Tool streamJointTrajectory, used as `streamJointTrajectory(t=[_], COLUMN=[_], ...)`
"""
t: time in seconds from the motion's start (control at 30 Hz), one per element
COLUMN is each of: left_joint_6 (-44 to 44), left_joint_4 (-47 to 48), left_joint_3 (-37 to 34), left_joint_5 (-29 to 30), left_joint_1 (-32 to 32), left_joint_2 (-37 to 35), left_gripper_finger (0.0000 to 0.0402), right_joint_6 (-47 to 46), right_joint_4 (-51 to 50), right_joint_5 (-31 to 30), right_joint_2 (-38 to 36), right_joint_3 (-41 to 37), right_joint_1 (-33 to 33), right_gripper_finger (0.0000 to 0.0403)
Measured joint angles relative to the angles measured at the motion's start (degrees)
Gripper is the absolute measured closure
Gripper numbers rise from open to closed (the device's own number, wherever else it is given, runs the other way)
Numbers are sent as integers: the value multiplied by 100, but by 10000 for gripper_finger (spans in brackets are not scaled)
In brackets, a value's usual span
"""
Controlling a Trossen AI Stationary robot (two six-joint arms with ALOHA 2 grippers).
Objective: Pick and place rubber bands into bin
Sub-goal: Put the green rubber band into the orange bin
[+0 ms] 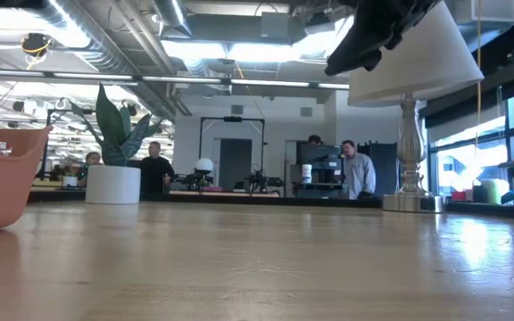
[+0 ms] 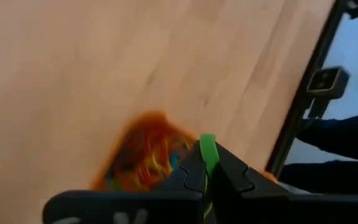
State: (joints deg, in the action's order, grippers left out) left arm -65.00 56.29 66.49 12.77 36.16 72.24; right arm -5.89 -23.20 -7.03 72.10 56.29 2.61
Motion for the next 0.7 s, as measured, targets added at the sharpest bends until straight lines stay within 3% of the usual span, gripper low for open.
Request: streamJointTrajectory(t=[0.13, 0.23, 0.4, 0.7], left_joint_6=[-1186, -1612, -1843, -2087], left_joint_4=[-295, -795, -1531, -1613], left_joint_3=[-571, -939, -1206, -1214], left_joint_5=[-87, -267, -375, -793], left_joint_1=[415, 661, 901, 925], left_joint_2=[125, 340, 952, 1832], left_gripper_finger=[398, 398, 398, 377], right_joint_6=[-6, -121, -155, -288], right_joint_4=[217, 297, 374, 592], right_joint_5=[2, 2, 2, 4], right_joint_2=[2, 2, 2, 2], right_joint_3=[-124, -137, -139, -139], right_joint_1=[0, -5, -50, -63], right_gripper_finger=[272, 272, 272, 272])
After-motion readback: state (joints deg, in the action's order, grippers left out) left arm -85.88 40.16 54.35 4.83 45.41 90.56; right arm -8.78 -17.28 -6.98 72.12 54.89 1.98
